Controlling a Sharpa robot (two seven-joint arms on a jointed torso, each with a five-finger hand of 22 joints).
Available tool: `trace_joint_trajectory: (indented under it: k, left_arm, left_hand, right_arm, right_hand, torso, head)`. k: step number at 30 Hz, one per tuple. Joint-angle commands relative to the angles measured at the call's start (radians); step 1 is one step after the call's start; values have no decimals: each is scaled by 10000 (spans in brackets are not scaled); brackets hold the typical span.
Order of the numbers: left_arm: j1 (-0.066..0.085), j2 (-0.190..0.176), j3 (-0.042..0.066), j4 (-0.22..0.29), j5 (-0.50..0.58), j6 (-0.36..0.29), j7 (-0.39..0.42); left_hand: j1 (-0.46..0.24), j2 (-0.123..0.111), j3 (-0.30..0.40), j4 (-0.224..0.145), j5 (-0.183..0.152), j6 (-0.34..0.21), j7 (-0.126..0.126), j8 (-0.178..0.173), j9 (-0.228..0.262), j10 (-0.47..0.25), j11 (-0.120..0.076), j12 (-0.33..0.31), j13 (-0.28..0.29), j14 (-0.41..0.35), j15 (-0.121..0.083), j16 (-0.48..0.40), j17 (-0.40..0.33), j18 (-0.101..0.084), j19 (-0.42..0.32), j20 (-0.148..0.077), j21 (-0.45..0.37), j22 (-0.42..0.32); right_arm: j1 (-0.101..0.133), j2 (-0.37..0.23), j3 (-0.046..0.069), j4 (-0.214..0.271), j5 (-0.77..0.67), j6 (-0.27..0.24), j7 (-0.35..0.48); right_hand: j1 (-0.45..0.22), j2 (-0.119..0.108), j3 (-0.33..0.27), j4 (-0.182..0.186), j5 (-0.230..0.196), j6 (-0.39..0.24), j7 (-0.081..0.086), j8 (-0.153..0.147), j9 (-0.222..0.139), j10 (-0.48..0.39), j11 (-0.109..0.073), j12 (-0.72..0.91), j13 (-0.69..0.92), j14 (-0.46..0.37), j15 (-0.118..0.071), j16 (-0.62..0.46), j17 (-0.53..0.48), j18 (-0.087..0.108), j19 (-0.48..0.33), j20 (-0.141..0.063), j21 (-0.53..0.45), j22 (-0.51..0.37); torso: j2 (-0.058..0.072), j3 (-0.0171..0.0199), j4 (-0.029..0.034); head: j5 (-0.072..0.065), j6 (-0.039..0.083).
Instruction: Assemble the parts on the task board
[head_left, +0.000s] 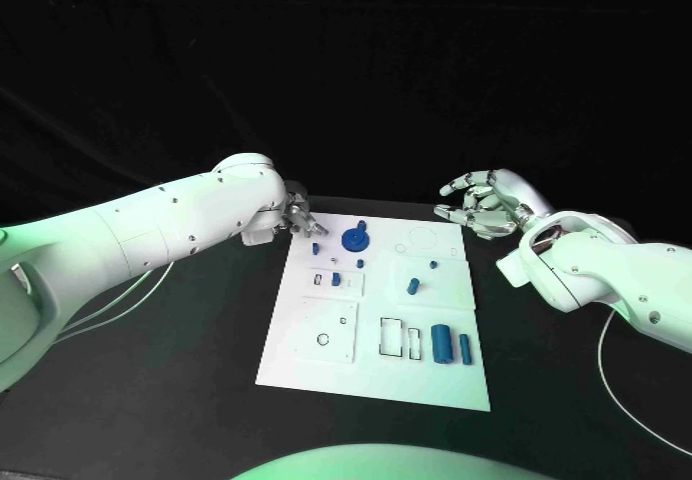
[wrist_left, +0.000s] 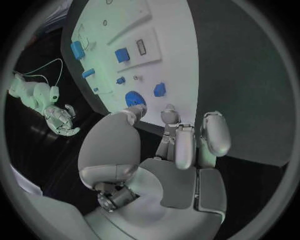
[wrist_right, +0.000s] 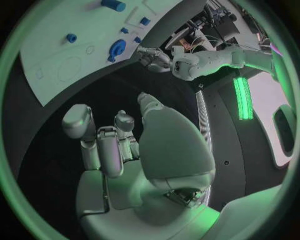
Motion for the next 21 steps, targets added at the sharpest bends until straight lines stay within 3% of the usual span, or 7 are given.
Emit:
trace_joint_trajectory:
  k: [1,6,21]
  left_arm:
    - [-1,49,-5,-47,159,670,80]
    - [-2,75,-20,-63,410,886,84]
    - [-7,146,-65,-174,660,1045,97]
  left_hand:
    - [91,46,-45,-5,20,92,6,-12,-21,-55,-2,49,0,619,57,2,853,112,-1,75,-30,16]
    - [202,151,-116,-7,24,373,-67,143,-23,16,-59,181,139,634,16,30,905,106,22,61,-12,61]
    - [350,314,-94,-21,49,468,-116,215,-26,23,-105,223,154,642,-25,47,934,103,32,35,-3,84]
  right_arm:
    - [-8,10,0,-7,-88,119,2]
    - [-21,23,0,-16,-60,81,26]
    - [-36,32,0,-29,-35,58,30]
  right_hand:
    - [-134,4,8,3,-49,-70,131,47,-9,-63,32,-56,-8,278,-39,-61,11,103,-63,-17,-54,-8]
    - [-161,31,17,3,-36,-63,130,63,-14,-68,33,-56,-15,271,-38,-71,-8,107,-72,-15,-79,-23]
    - [-189,55,24,7,-21,-60,130,75,-19,-66,33,-52,-14,268,-38,-77,-19,111,-80,-13,-103,-38]
  torso:
    - [-9,16,3]
    - [-7,12,6]
    - [-5,-2,8]
  head:
    - [13,-1]
    - [-9,1]
    - [23,-19]
